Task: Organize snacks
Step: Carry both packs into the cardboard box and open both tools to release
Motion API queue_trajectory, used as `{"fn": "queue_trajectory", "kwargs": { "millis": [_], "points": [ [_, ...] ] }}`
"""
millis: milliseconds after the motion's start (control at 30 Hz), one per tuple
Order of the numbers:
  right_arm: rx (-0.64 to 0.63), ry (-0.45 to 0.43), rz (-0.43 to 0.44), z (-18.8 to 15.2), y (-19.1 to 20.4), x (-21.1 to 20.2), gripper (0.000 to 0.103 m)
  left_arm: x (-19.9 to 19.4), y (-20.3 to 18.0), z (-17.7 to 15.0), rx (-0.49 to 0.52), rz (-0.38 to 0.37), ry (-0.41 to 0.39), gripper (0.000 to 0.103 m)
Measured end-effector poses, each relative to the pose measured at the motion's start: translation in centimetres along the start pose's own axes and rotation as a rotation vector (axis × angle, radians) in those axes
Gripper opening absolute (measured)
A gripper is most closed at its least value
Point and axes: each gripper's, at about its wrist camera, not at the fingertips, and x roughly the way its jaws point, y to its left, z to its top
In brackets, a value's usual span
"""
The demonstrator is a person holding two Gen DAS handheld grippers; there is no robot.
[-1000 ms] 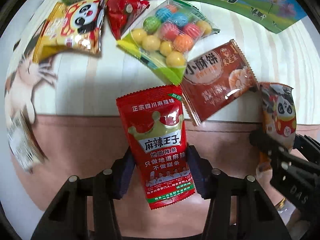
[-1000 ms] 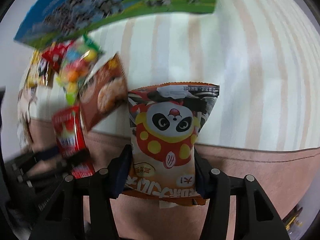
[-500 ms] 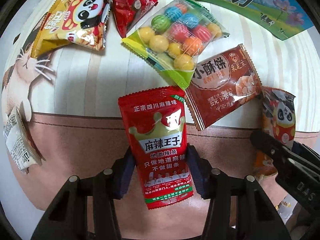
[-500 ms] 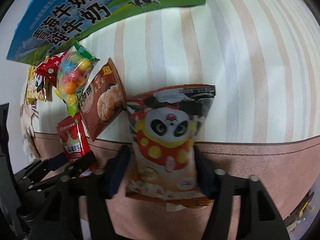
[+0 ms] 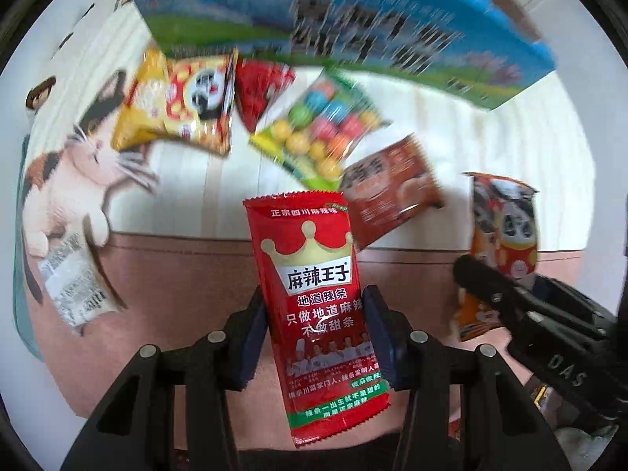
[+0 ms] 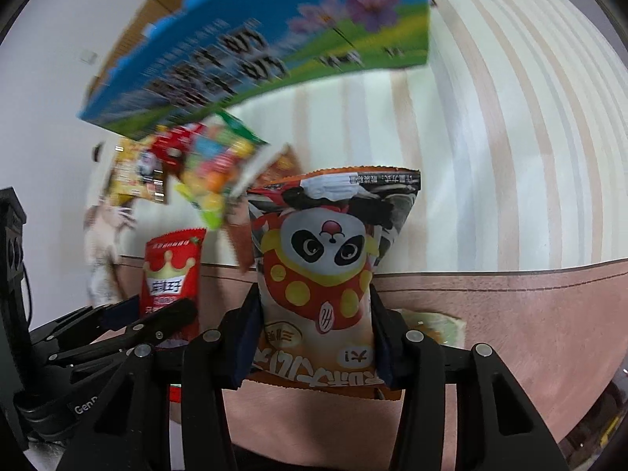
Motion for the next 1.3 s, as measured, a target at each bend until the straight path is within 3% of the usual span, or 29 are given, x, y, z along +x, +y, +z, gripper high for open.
{"fn": "queue_trajectory", "kwargs": {
  "millis": [267, 400, 567, 933, 1100, 1300],
  "points": [
    [-0.023, -0.103, 0.109, 1.9, 2.6, -6.2, 0.051, -9.1, -0.6, 2.2, 0.041, -0.083, -0.127, 0.045],
    [-0.032, -0.172, 0.143, 5.0, 3.5, -10.0, 0.051, -12.3, -1.1, 5.0, 0.074, -0.094, -0.177, 0.045],
    [-0.047, -0.228, 0.124, 10.5, 4.5, -13.0, 0.051, -14.2, -1.5, 10.3, 0.095, -0.073, -0.208, 0.045],
    [-0.016, -0.147, 0.055, 21.5, 5.1, -9.2, 0.051, -8.5, 2.1, 24.0, 0.055, -0.020, -0.085, 0.045],
    [-0.006, -0.112, 0.028, 23.8, 4.9, -7.0, 0.051, -5.1, 4.5, 28.8, 0.021, 0.032, -0.028, 0.045],
    [-0.005, -0.070, -0.001, 25.1, 4.7, -3.9, 0.051, -1.4, 6.1, 32.3, 0.013, 0.062, 0.031, 0.045]
  ]
}}
